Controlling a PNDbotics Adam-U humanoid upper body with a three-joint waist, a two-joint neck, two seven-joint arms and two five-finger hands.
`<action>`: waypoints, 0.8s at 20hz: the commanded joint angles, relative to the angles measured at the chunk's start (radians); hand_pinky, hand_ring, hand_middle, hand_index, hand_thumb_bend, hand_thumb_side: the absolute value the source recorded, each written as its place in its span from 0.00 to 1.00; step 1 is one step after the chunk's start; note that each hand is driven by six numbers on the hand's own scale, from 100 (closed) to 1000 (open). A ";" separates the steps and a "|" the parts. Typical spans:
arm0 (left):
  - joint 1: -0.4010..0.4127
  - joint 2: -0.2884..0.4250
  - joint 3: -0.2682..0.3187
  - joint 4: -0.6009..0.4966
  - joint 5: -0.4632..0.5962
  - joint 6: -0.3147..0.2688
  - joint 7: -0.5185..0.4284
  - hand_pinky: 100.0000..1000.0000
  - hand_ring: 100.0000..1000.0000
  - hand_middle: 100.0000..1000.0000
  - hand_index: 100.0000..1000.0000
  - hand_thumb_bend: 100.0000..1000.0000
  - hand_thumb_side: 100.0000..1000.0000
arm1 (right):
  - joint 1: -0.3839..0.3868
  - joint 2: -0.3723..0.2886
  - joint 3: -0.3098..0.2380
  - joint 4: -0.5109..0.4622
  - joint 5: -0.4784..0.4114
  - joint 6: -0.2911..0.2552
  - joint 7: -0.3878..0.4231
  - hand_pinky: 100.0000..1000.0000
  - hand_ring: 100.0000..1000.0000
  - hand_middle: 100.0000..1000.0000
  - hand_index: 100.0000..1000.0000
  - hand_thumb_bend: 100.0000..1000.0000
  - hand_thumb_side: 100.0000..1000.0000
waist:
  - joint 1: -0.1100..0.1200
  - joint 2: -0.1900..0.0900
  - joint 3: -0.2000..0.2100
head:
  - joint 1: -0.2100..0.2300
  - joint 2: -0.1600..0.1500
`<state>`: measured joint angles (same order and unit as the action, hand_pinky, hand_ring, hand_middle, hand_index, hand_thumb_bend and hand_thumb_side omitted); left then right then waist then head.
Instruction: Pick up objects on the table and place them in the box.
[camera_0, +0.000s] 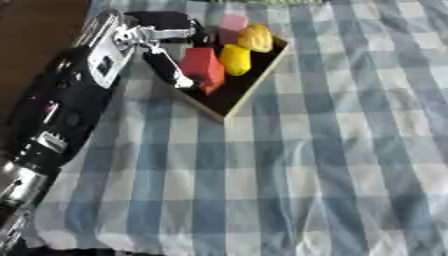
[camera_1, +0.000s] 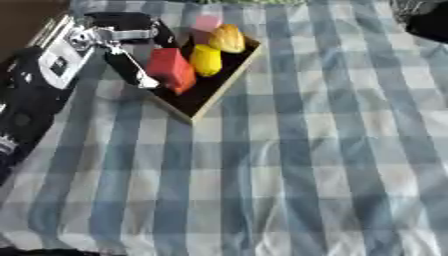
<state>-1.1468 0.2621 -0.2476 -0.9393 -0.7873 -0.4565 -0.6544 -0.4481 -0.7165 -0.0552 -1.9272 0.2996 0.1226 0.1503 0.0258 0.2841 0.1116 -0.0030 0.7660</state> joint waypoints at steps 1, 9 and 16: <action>-0.049 0.019 0.024 -0.017 0.006 -0.030 -0.055 0.77 0.71 0.54 0.71 0.20 0.08 | -0.009 -0.018 -0.011 -0.004 -0.007 -0.003 0.002 0.92 1.00 0.71 0.89 0.00 0.37 | 0.010 -0.028 0.002 | 0.000 0.004; -0.072 -0.003 0.057 0.053 0.011 -0.049 -0.103 0.78 0.72 0.56 0.73 0.14 0.09 | -0.009 -0.017 -0.013 -0.002 -0.005 -0.004 0.003 0.92 1.00 0.71 0.89 0.00 0.37 | 0.006 -0.022 -0.001 | -0.002 0.004; -0.081 -0.020 0.079 0.099 -0.032 -0.033 -0.107 0.79 0.73 0.58 0.75 0.16 0.13 | -0.016 -0.009 -0.011 -0.001 -0.006 -0.007 0.008 0.92 1.00 0.71 0.89 0.00 0.37 | 0.006 -0.013 -0.003 | 0.002 0.004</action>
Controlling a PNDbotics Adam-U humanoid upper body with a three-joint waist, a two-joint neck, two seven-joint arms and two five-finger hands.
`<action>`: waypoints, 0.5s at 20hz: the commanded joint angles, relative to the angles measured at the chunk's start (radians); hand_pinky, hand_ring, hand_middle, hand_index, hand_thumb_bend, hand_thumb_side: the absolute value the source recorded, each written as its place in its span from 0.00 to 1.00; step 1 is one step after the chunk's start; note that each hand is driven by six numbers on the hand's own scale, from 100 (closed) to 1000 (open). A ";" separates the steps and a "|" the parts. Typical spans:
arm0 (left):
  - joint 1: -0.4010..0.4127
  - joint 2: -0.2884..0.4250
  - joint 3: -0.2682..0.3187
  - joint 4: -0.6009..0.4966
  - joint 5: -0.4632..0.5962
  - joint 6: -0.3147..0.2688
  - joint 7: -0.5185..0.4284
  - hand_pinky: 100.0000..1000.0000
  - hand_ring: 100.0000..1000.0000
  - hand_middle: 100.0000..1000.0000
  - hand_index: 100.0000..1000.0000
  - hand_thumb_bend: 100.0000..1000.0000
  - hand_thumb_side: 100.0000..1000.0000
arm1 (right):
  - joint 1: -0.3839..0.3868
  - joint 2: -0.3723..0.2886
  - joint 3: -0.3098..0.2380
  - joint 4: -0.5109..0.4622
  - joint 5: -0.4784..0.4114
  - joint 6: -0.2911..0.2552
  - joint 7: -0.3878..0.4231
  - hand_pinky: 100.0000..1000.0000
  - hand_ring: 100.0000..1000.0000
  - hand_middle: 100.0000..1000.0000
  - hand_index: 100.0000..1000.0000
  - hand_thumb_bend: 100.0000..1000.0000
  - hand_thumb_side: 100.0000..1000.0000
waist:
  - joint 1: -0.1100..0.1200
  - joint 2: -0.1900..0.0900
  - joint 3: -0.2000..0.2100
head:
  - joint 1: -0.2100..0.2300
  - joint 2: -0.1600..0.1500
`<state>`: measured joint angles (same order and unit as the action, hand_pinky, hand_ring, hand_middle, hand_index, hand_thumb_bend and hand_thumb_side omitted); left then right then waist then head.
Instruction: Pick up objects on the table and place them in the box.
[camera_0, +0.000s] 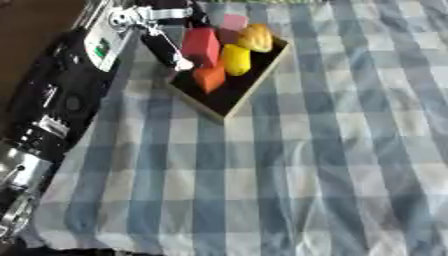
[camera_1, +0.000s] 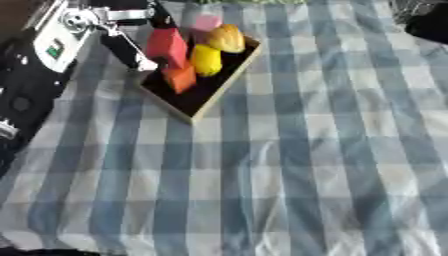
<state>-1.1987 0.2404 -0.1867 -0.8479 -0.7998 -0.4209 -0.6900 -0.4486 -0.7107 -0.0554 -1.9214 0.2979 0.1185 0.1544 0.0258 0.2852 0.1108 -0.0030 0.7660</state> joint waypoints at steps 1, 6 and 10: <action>-0.029 -0.002 0.022 0.016 -0.028 -0.068 -0.067 0.79 0.75 0.62 0.79 0.17 0.15 | -0.016 -0.014 -0.010 -0.007 -0.005 -0.003 0.004 0.92 1.00 0.71 0.89 0.00 0.37 | 0.006 -0.012 -0.003 | 0.002 0.004; -0.026 -0.006 0.032 0.027 -0.066 -0.090 -0.057 0.89 0.89 0.81 0.93 0.43 0.48 | -0.014 -0.012 -0.011 -0.005 -0.004 -0.004 0.009 0.92 1.00 0.71 0.89 0.00 0.36 | 0.006 -0.006 -0.006 | 0.002 0.004; -0.028 -0.003 0.044 -0.004 -0.124 -0.102 -0.014 0.94 0.93 0.84 0.98 0.50 0.58 | -0.014 -0.010 -0.009 -0.004 -0.006 -0.006 0.013 0.92 1.00 0.71 0.89 0.00 0.36 | 0.007 -0.006 -0.005 | -0.001 0.004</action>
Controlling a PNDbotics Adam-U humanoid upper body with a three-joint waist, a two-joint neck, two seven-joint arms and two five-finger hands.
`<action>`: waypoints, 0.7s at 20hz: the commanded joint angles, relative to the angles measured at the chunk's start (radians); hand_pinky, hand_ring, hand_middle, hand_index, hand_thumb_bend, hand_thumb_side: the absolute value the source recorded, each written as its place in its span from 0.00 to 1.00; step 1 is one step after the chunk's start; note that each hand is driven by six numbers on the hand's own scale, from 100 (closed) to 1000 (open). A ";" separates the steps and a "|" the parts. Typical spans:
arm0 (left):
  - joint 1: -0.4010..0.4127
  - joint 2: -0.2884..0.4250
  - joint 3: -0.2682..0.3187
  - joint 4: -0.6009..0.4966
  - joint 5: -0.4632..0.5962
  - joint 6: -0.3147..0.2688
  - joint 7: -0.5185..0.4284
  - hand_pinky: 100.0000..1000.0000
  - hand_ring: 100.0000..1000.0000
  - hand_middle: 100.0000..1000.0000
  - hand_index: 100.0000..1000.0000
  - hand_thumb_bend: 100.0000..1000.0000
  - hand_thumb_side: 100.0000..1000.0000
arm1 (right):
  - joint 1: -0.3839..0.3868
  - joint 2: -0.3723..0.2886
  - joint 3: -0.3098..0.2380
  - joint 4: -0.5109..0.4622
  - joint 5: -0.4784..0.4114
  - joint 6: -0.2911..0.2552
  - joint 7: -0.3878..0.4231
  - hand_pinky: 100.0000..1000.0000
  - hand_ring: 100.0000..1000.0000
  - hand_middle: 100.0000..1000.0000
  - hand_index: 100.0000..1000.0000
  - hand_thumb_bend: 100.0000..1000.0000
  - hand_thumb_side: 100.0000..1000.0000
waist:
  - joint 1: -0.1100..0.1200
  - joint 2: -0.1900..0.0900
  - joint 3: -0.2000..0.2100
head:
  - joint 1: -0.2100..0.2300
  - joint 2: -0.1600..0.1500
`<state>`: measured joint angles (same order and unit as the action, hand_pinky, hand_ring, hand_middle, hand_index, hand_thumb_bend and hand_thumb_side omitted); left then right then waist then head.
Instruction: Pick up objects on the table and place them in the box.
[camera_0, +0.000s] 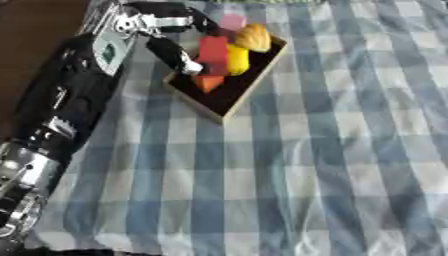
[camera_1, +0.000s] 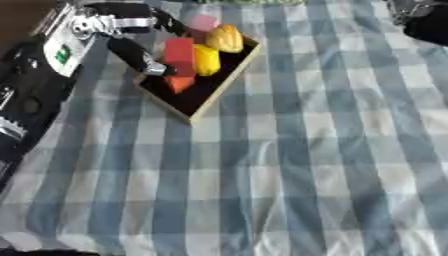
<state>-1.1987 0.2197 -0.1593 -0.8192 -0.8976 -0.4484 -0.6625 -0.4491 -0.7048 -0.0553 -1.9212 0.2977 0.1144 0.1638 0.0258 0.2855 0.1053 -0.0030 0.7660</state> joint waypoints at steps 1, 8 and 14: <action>-0.029 0.017 0.019 -0.042 -0.031 -0.077 -0.030 0.94 0.94 0.85 0.99 0.51 0.59 | -0.014 -0.015 -0.009 -0.003 -0.006 -0.002 0.004 0.92 1.00 0.71 0.89 0.00 0.36 | 0.007 -0.006 0.000 | -0.001 0.004; -0.032 0.020 0.028 -0.102 -0.073 -0.079 0.042 0.95 0.97 0.86 1.00 0.57 0.55 | -0.012 -0.013 -0.007 0.003 -0.007 -0.003 0.009 0.92 1.00 0.71 0.89 0.00 0.37 | 0.008 -0.010 0.000 | -0.003 0.004; -0.022 0.028 0.057 -0.211 0.038 -0.049 0.088 0.88 0.88 0.79 0.91 0.17 0.37 | -0.008 -0.014 -0.009 0.001 -0.010 -0.004 0.006 0.92 1.00 0.71 0.89 0.00 0.37 | 0.007 -0.013 0.001 | -0.006 0.004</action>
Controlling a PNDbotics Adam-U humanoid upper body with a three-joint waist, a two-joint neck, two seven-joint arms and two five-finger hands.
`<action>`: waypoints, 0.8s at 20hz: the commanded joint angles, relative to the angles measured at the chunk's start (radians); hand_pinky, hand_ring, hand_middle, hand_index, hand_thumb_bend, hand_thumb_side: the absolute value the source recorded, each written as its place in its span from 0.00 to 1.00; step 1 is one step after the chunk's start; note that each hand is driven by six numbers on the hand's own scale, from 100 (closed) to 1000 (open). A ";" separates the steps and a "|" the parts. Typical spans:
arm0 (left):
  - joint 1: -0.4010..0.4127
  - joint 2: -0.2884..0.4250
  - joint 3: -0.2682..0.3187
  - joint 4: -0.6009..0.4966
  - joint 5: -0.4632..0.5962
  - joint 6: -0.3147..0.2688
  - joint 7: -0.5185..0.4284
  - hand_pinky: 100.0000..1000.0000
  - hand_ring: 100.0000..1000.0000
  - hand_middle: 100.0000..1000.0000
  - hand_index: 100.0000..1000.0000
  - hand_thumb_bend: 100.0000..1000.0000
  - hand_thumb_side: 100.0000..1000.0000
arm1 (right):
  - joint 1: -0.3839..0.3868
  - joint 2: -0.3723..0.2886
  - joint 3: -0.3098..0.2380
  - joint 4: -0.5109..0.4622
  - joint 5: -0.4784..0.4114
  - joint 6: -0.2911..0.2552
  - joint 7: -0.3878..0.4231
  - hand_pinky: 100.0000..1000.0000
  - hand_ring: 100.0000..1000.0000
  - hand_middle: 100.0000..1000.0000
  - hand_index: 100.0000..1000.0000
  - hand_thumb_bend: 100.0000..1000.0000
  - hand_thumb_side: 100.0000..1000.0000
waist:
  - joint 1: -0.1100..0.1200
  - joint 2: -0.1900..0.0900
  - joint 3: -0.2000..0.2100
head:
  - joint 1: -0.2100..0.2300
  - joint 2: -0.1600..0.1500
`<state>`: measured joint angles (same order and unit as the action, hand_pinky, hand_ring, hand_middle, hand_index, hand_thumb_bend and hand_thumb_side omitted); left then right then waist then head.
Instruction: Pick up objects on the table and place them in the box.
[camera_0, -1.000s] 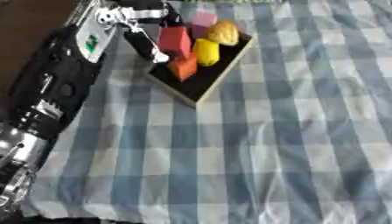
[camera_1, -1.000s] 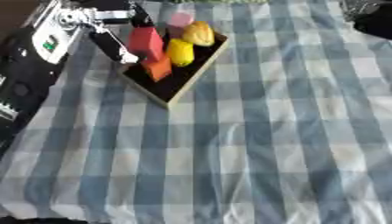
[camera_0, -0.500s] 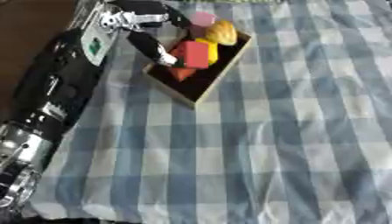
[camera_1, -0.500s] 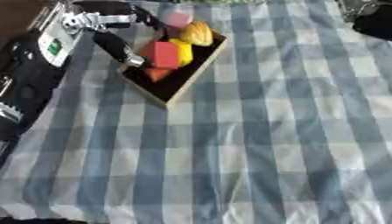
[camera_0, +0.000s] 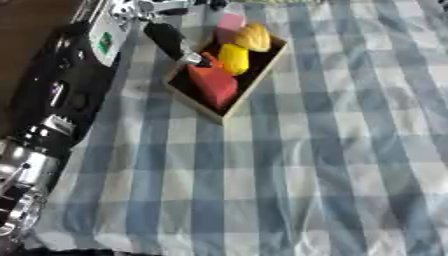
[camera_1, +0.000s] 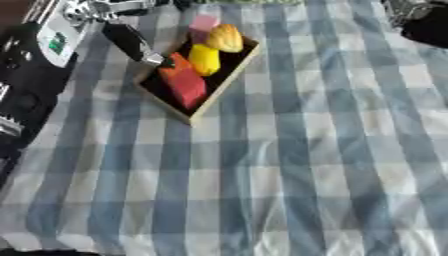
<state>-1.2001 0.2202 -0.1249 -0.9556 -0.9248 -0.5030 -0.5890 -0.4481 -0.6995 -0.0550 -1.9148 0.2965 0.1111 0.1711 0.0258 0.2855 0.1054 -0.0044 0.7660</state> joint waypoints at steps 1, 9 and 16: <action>-0.015 0.035 0.031 -0.118 0.114 0.031 0.037 0.86 0.86 0.77 0.88 0.06 0.33 | -0.008 -0.019 -0.011 -0.007 -0.009 -0.001 -0.002 0.92 1.00 0.71 0.89 0.00 0.37 | 0.007 -0.013 0.002 | -0.006 0.004; 0.118 0.215 0.051 -0.530 0.590 0.196 0.318 0.80 0.76 0.67 0.80 0.00 0.24 | 0.005 -0.030 -0.036 -0.036 -0.020 0.002 -0.035 0.92 1.00 0.71 0.89 0.00 0.39 | 0.004 -0.023 0.016 | -0.031 0.004; 0.408 0.373 0.152 -0.764 0.924 0.248 0.656 0.79 0.75 0.68 0.82 0.00 0.45 | 0.031 -0.034 -0.063 -0.080 -0.054 -0.005 -0.085 0.92 1.00 0.71 0.88 0.00 0.41 | -0.018 -0.033 0.025 | -0.047 0.004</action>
<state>-0.7809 0.5405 0.0002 -1.6712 -0.0521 -0.2579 0.0155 -0.4092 -0.7003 -0.1008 -1.9678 0.2531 0.1078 0.0975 0.0222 0.2842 0.1299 -0.0473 0.7660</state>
